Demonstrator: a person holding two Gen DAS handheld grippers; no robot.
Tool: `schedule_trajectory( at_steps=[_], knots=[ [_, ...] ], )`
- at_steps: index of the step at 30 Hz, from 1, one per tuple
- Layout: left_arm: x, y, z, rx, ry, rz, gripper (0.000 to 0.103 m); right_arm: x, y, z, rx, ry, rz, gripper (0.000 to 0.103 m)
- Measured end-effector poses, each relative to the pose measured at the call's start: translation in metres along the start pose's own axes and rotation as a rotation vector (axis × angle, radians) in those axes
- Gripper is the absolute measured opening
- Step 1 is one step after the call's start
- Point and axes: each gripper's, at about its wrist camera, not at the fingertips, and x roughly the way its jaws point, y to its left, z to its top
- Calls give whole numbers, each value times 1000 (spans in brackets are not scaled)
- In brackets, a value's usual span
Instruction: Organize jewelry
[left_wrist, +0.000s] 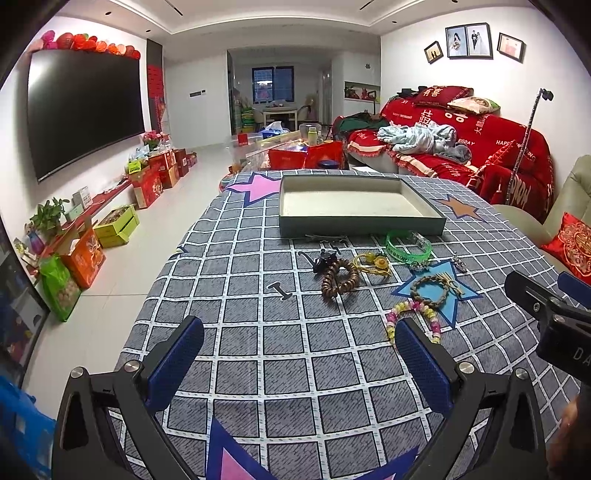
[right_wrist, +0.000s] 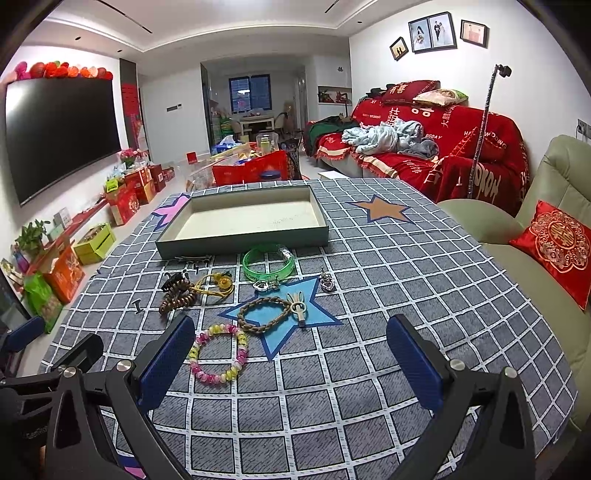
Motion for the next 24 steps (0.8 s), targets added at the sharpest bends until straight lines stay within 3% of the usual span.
schedule_trajectory(
  at_steps=[24],
  knots=[
    [-1,4,-2,1,9,4,103,2,7,3,-2,-7,6,103]
  ],
)
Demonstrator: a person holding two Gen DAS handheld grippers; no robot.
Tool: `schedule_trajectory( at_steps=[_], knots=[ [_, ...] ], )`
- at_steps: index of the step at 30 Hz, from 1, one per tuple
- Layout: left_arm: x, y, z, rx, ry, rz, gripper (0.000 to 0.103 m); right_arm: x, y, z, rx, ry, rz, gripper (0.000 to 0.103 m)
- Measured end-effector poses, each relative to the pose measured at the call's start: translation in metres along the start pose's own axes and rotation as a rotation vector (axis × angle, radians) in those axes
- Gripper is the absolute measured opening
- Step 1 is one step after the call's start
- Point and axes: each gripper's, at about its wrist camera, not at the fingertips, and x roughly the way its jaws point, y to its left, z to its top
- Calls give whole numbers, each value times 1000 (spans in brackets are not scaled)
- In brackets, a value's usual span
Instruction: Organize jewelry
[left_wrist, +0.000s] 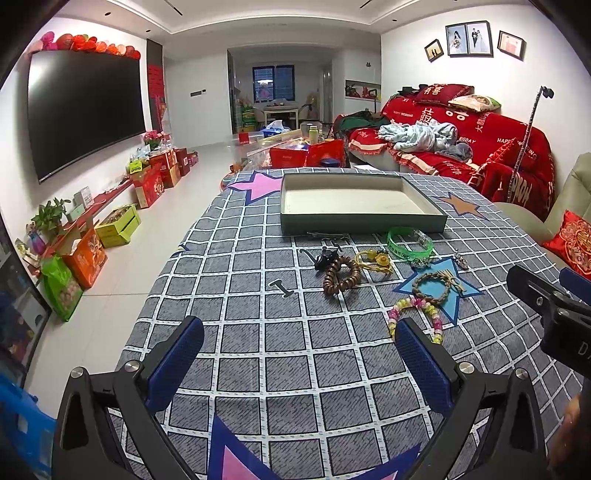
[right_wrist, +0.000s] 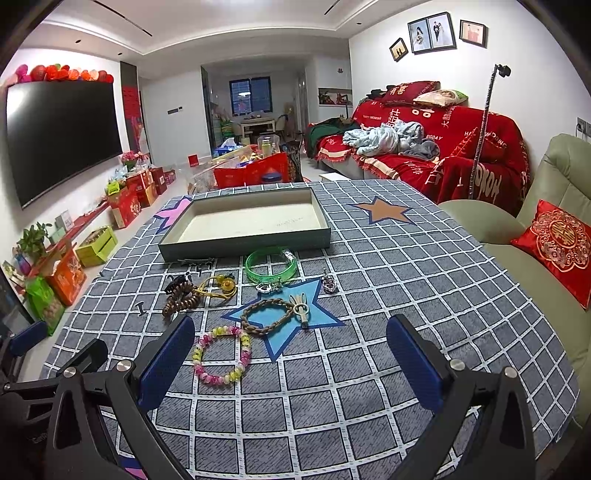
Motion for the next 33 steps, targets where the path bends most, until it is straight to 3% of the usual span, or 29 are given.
schedule_trajectory(
  at_steps=[33],
  knots=[
    [3,1,0,-12,24,15,103,-3,-3,-1,9,0,4,103]
  ],
)
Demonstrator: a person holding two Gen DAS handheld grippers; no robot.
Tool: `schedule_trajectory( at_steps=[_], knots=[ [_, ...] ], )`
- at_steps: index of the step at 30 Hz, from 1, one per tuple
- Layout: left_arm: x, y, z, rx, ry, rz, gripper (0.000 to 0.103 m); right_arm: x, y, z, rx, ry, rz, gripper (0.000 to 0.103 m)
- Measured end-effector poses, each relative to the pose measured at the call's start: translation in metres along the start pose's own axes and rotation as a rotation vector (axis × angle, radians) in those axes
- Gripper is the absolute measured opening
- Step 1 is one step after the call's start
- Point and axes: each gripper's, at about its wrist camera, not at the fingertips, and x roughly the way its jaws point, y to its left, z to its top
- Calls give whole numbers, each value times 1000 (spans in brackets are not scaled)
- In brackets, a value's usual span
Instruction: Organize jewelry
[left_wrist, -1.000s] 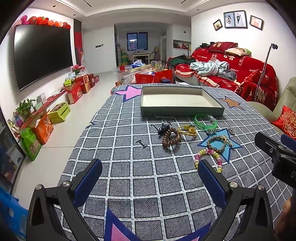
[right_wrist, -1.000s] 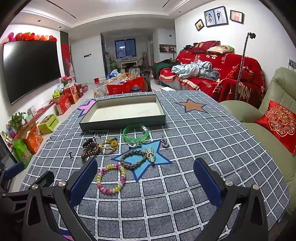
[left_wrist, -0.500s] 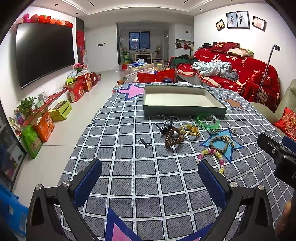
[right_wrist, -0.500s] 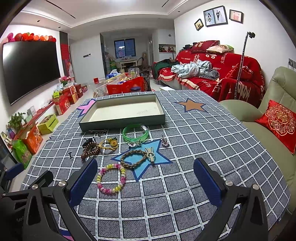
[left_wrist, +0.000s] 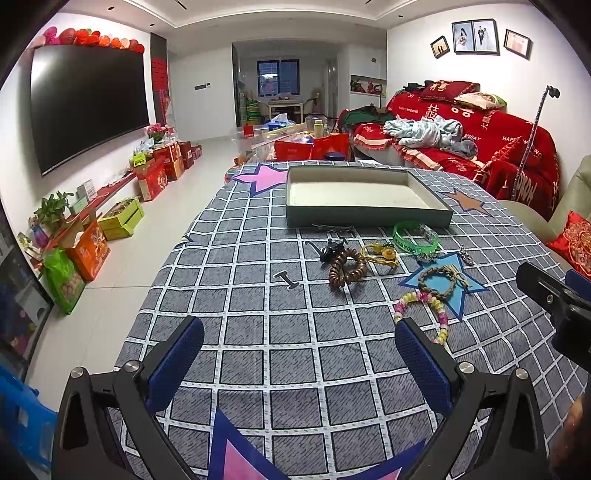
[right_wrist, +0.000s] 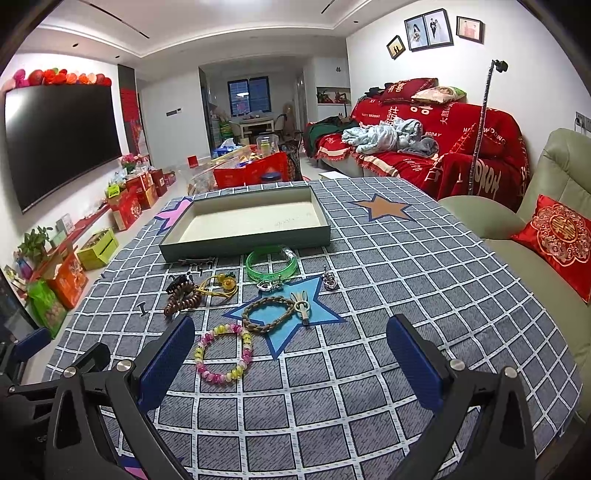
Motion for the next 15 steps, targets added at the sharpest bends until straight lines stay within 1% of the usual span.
schedule_trajectory(
  at_steps=[10,15],
  knots=[
    [-6,1,-1,-6,-1,26,103,1,5,1,5,-2,8,103],
    [-1,3,7,-6,14,19,103,9,3,0,25,20,-8,103]
  ],
)
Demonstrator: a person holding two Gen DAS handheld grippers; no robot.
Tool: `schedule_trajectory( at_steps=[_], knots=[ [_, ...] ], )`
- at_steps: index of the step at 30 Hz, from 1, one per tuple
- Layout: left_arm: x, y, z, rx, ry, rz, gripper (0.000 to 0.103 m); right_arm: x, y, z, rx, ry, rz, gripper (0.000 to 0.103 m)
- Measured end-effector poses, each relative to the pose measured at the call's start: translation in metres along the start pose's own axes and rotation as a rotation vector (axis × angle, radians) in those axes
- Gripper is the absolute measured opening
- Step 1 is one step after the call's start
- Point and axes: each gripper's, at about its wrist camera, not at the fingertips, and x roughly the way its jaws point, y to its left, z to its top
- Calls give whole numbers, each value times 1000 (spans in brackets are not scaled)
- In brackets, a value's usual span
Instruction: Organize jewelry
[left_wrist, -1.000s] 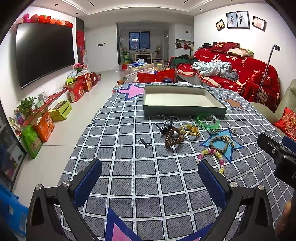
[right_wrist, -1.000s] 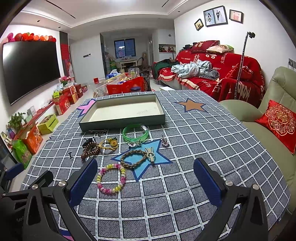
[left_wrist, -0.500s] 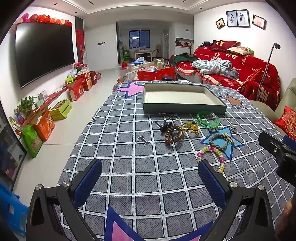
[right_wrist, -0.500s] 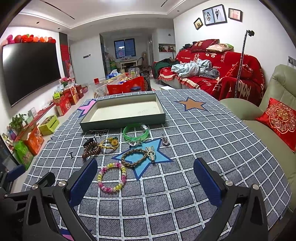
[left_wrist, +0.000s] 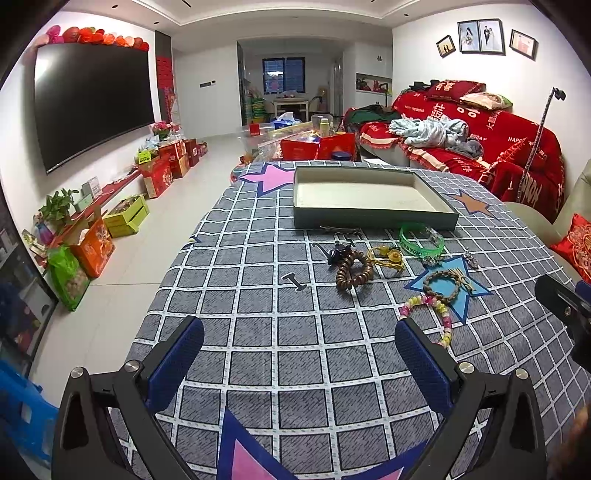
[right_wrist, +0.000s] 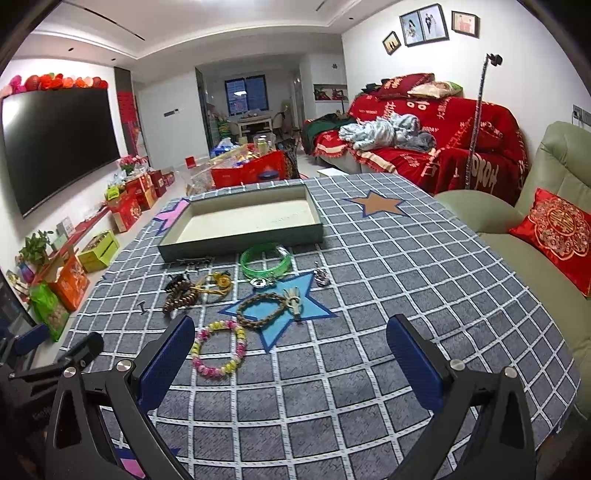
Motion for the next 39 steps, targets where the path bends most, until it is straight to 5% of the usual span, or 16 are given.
schedule_trajectory(
  at_steps=[7,15,26,36,39],
  knots=[
    [29,0,17,9,57,-33,103,22,-2,5,1,63,-18,103],
    [98,4,39,4,208,-83,103,57,-4,17,-19,146,-41,103],
    [153,6,42,-23,344,-138,102,135,-44,45,-25,271,-45,103],
    [161,-17,51,34,341,-156,93,189,-48,47,-31,366,-24,69],
    [160,-24,51,58,327,-140,80,193,-42,46,-60,359,-41,62]
  ],
)
